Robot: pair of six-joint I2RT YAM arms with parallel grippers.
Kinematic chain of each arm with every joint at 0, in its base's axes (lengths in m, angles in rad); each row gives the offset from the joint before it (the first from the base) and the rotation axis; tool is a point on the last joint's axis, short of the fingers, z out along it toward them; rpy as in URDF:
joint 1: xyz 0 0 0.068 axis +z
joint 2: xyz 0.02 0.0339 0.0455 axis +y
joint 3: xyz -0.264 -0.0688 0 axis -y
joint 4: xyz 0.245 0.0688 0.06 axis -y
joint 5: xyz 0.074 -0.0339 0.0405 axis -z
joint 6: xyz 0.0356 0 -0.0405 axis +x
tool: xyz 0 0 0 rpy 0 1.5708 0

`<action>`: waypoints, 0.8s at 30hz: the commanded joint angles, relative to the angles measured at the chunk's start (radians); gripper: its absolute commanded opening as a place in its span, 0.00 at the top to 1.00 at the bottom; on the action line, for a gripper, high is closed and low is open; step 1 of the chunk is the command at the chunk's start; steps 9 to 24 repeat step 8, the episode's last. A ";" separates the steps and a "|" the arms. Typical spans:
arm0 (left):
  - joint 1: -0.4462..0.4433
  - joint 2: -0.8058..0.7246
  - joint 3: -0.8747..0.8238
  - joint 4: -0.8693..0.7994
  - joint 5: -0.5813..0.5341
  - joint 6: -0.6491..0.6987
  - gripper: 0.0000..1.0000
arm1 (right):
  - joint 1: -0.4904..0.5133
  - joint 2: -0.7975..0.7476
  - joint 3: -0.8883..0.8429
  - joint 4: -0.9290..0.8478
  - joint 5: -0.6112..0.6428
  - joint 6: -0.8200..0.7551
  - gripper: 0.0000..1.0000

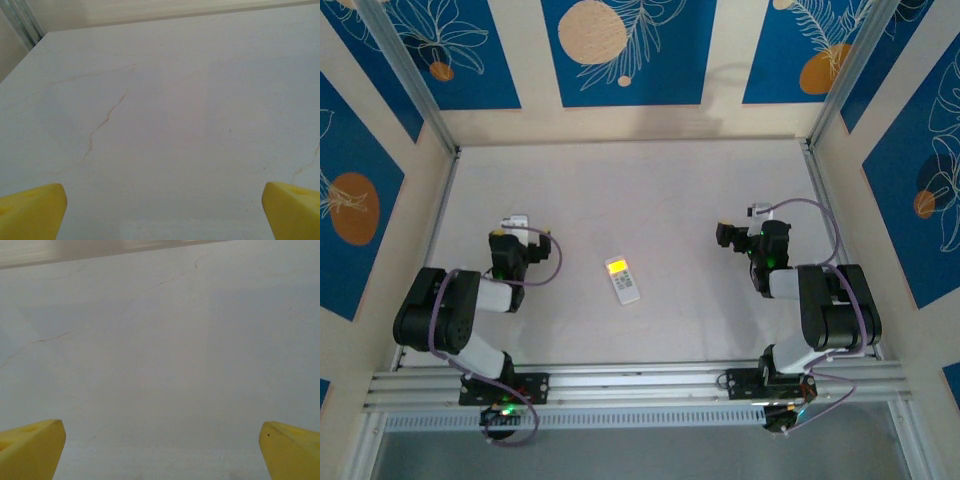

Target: Load the batteries into the remote control

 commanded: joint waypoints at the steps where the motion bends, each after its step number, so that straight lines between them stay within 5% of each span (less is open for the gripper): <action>1: 0.012 0.002 0.016 0.030 -0.004 0.003 0.00 | -0.003 0.002 0.012 0.024 -0.018 -0.022 0.01; 24: 0.012 0.003 0.018 0.027 0.001 0.004 0.00 | -0.006 -0.002 0.005 0.034 -0.031 -0.023 0.01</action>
